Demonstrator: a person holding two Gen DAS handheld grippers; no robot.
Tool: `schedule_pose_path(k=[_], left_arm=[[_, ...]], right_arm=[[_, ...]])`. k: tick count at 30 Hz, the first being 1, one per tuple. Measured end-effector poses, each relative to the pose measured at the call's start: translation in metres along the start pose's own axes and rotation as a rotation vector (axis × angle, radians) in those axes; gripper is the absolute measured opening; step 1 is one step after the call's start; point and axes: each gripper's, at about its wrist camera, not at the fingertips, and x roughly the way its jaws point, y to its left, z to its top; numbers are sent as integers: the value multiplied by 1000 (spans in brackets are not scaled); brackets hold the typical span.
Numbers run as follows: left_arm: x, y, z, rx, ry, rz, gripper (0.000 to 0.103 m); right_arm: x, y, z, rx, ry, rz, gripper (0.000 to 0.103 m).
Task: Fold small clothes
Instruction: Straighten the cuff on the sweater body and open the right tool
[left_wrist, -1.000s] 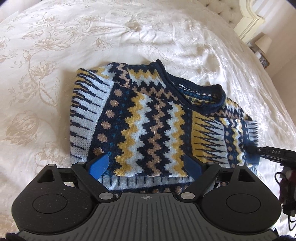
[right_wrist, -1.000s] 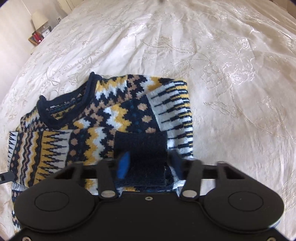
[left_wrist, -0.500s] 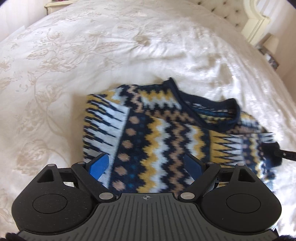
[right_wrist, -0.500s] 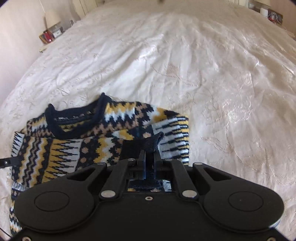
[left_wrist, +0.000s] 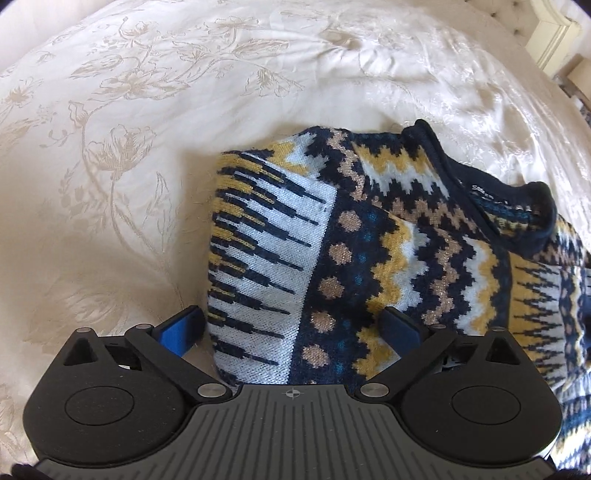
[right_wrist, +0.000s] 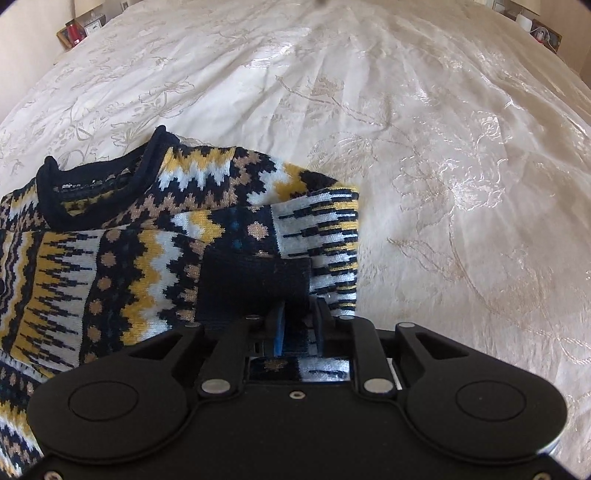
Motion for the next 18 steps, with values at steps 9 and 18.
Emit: schedule_pose_path(k=[9,18], left_arm=[[-3,1,-9,-18,-40,-2,103],[-37,10,-19,-39,-42,-4,88]], right_arm=[[-7,-13,-5,75,-28,49,53],[-34,-24,-29,119,8,95,91]])
